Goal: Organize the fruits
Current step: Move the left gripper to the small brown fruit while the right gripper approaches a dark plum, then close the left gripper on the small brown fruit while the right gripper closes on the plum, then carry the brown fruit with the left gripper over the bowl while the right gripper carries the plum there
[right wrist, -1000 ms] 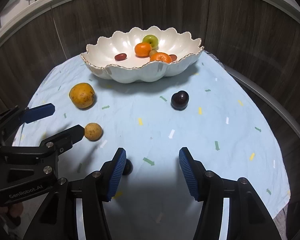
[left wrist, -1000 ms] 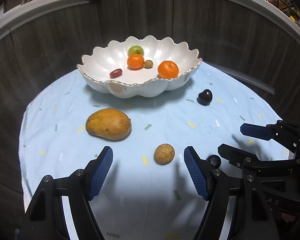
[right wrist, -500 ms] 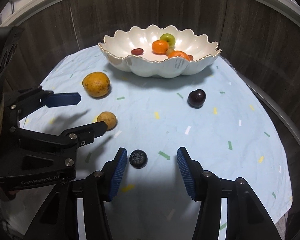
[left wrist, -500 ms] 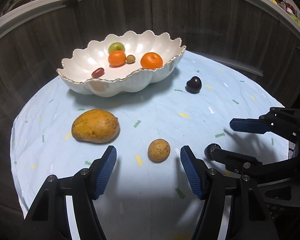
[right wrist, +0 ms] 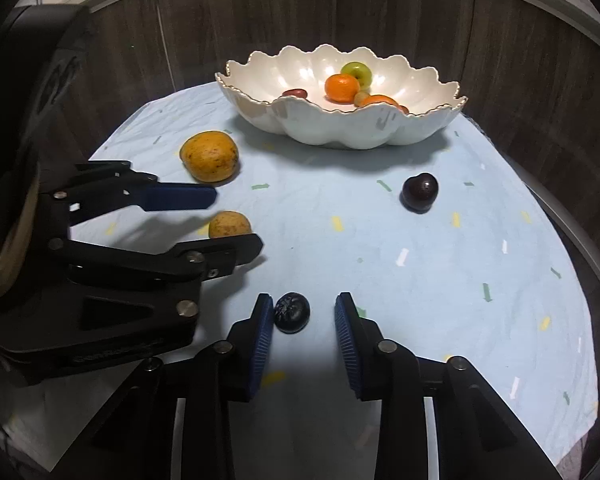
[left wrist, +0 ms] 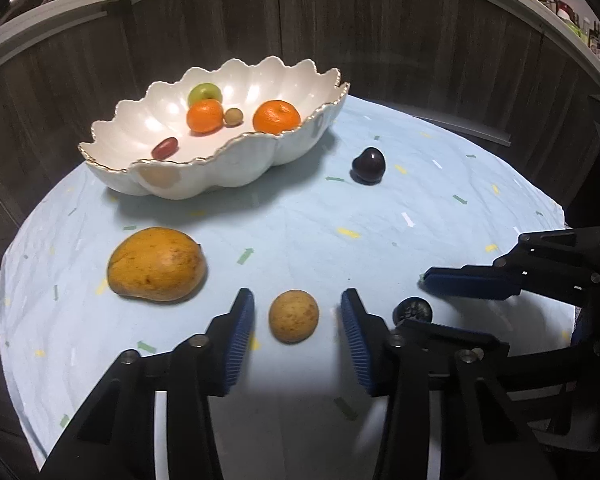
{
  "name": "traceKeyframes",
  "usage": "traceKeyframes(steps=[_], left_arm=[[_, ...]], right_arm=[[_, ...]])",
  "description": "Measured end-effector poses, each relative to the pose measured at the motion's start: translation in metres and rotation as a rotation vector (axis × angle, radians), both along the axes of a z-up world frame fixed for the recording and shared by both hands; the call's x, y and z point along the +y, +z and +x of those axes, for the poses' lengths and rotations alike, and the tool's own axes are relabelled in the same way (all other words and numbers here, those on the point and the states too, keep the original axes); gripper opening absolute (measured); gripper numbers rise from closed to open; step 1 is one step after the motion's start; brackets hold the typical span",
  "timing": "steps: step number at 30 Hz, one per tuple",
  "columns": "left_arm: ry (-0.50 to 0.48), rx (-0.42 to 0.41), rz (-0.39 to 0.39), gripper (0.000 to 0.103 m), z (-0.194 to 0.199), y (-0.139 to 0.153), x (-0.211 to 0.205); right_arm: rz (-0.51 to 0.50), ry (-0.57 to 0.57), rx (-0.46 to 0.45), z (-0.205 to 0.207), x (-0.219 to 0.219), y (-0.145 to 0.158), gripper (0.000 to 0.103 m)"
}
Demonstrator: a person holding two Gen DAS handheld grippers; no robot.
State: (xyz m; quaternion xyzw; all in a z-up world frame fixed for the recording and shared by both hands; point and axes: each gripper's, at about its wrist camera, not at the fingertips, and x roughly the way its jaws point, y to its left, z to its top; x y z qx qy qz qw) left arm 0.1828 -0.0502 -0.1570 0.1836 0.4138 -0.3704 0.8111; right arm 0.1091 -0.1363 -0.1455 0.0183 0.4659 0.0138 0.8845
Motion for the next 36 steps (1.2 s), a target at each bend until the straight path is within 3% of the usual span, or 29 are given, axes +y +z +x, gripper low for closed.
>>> traceKeyframes(steps=[7, 10, 21, 36], left_arm=[[0.014, 0.005, -0.001, 0.026, 0.000, -0.006, 0.003], [0.016, 0.005, 0.000, 0.026, 0.000, -0.006, 0.004], [0.043, 0.007, 0.012, 0.025, -0.005, 0.000, 0.006], [0.072, -0.034, 0.014, 0.025, -0.022, 0.030, 0.008]], right_arm=[[0.000, 0.022, -0.010, 0.000, 0.003, -0.004, 0.025], [0.004, 0.037, -0.013, 0.001, 0.005, -0.004, 0.017], [0.014, 0.016, -0.017, 0.001, 0.001, 0.001, 0.016], [0.032, 0.007, -0.074, -0.002, -0.004, 0.025, 0.015]])
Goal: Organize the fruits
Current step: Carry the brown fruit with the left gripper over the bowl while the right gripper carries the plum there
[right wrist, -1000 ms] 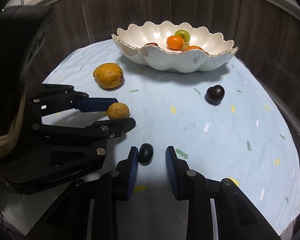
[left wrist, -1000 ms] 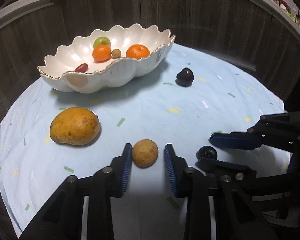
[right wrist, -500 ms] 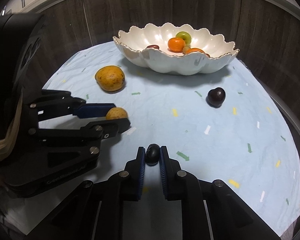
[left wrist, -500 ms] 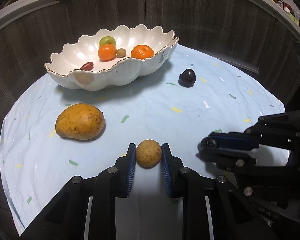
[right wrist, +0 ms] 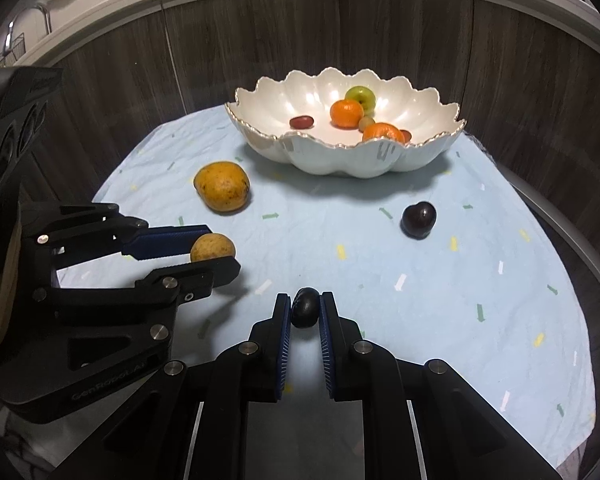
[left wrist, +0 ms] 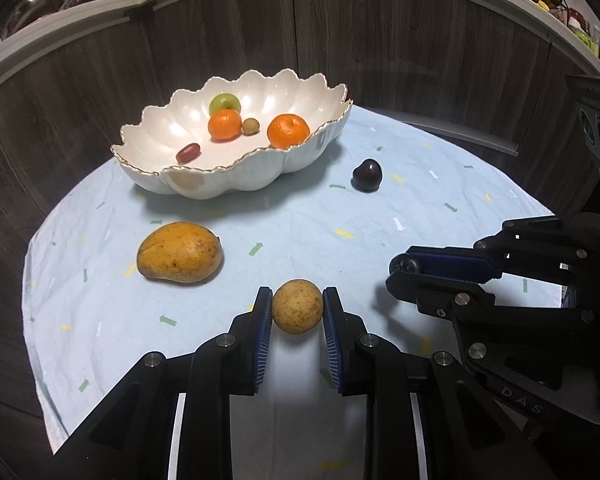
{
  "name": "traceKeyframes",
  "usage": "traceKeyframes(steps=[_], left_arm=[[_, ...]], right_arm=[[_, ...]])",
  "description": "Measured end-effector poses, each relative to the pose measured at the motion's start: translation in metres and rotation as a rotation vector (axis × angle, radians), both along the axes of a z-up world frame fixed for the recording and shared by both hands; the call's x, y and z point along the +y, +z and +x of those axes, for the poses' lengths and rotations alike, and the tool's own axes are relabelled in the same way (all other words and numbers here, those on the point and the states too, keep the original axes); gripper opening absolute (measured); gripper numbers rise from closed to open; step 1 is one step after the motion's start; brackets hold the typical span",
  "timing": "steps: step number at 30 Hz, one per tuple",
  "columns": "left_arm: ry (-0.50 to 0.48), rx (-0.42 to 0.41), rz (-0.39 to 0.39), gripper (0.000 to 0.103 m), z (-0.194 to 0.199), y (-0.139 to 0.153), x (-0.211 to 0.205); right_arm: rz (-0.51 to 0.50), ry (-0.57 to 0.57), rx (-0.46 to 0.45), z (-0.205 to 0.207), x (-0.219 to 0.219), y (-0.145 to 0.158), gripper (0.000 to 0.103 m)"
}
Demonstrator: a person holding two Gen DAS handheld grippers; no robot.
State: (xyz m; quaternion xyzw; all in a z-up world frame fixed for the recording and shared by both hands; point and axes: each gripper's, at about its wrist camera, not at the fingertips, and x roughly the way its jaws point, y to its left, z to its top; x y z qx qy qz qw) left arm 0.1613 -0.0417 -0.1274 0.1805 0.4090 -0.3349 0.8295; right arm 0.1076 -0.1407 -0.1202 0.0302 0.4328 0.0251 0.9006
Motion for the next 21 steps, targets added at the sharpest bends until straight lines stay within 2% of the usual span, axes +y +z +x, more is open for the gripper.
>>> traceKeyframes(steps=[21], left_arm=[[0.063, -0.043, -0.016, 0.025, -0.012, 0.037, 0.003]], right_arm=[[0.023, 0.006, -0.089, 0.000, -0.002, 0.036, 0.015]])
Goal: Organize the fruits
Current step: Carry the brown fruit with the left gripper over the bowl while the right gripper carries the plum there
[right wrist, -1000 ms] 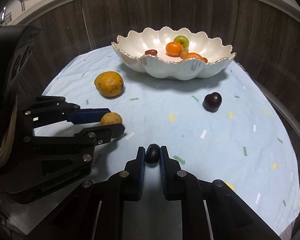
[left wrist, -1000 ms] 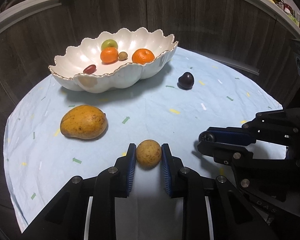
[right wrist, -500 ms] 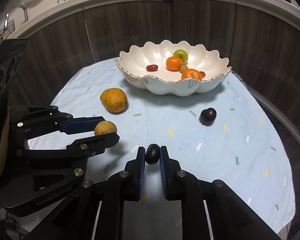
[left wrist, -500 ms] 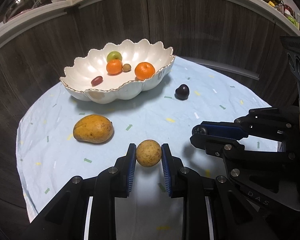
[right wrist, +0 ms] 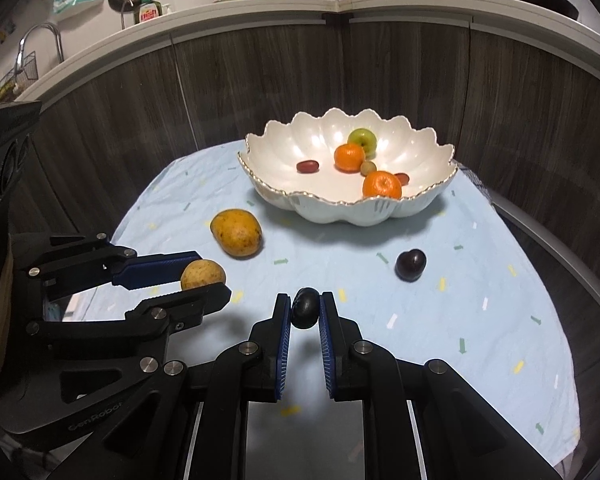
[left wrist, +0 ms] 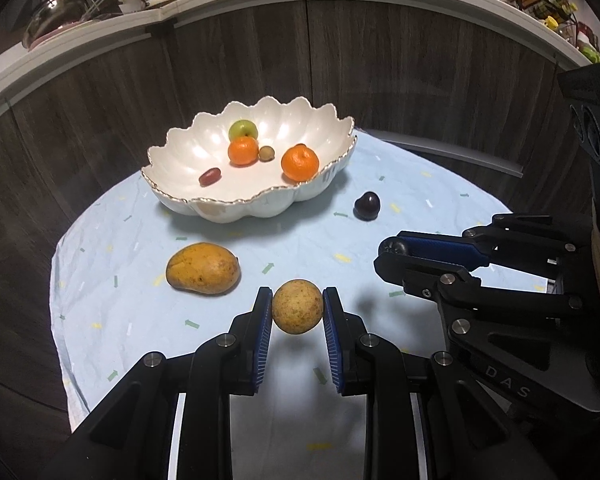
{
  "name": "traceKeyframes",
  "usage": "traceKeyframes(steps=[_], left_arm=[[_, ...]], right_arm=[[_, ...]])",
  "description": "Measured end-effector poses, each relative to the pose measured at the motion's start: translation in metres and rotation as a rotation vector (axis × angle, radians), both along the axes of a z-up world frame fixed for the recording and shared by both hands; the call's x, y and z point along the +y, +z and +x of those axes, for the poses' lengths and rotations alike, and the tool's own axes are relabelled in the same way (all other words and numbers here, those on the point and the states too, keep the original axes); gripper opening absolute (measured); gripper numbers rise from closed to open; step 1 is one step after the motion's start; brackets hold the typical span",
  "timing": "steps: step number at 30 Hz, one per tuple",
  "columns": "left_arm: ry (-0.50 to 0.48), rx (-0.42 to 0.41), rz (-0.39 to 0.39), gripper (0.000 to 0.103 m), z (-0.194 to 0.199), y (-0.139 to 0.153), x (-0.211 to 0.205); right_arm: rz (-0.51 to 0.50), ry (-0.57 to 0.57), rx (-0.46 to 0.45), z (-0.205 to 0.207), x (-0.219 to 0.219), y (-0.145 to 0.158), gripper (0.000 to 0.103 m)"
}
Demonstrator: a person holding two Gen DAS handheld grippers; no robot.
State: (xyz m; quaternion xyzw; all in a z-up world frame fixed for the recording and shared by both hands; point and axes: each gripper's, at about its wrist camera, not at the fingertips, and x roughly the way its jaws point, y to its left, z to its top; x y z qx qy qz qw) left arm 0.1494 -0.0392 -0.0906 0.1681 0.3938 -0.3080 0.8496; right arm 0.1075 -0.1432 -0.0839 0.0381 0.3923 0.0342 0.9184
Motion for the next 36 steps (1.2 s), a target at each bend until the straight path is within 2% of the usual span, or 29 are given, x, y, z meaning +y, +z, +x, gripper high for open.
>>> traceKeyframes(steps=[18, 36], left_arm=[[0.028, -0.047, -0.019, 0.025, 0.011, 0.029, -0.006], [0.087, -0.084, -0.056, 0.025, 0.045, 0.053, -0.023]], right_arm=[[0.000, -0.007, -0.062, 0.012, -0.010, 0.024, 0.015], [-0.014, -0.042, -0.127, 0.046, -0.038, 0.048, 0.015]])
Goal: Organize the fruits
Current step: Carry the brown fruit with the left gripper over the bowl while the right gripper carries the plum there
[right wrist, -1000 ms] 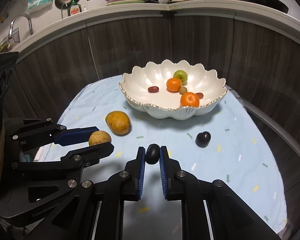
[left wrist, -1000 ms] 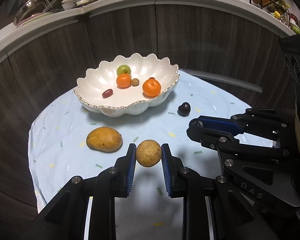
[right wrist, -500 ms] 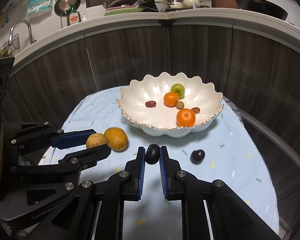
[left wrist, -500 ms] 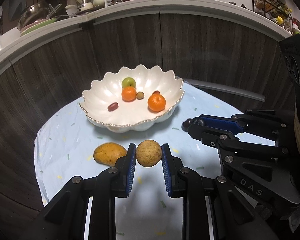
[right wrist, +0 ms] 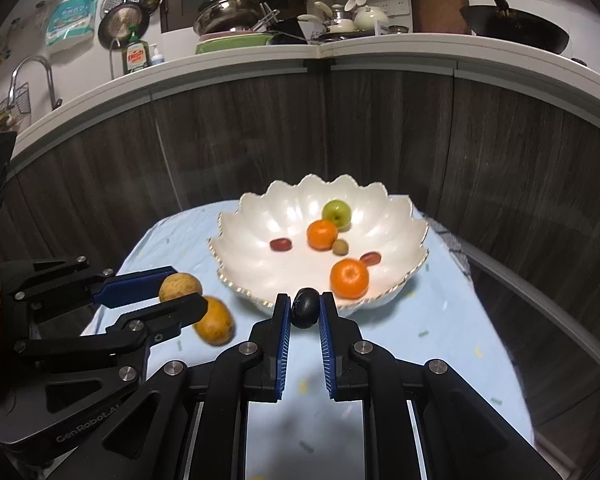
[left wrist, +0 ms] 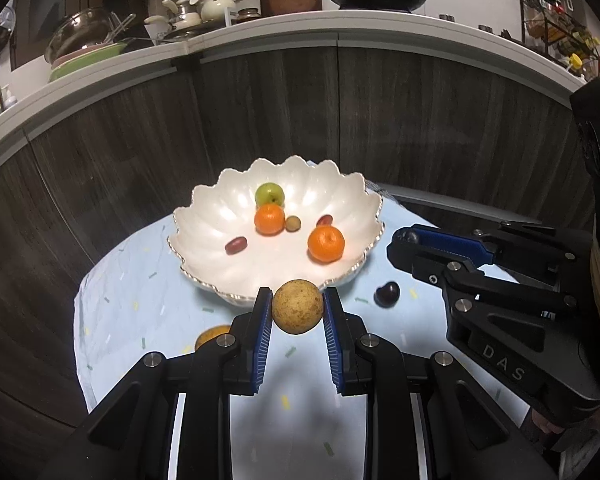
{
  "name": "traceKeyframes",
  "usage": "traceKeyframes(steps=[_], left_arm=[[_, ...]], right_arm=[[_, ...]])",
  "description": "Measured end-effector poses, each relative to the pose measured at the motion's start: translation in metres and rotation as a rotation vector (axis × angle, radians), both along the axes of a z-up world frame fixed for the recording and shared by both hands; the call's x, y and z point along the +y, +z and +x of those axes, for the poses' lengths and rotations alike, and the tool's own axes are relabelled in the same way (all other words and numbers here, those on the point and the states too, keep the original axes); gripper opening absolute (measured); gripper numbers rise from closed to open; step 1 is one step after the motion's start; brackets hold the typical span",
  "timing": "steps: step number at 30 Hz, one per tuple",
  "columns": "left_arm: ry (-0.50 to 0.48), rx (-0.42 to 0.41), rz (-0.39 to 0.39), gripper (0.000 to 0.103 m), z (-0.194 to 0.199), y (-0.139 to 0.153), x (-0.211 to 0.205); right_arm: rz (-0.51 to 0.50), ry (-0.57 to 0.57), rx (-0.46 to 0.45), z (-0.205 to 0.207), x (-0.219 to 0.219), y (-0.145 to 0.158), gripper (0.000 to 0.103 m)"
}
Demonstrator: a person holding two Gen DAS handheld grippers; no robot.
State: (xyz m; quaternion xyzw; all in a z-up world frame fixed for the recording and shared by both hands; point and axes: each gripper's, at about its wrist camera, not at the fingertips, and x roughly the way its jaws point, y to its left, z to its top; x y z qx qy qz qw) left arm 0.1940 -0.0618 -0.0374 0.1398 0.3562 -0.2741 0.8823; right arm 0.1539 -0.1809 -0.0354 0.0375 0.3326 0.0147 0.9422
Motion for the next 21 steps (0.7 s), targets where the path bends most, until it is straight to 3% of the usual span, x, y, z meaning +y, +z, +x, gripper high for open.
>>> traceKeyframes(steps=[21], left_arm=[[0.145, 0.003, -0.022, 0.025, 0.043, 0.004, -0.012]], right_arm=[[-0.034, -0.034, -0.036, 0.047, -0.032, 0.012, 0.015]])
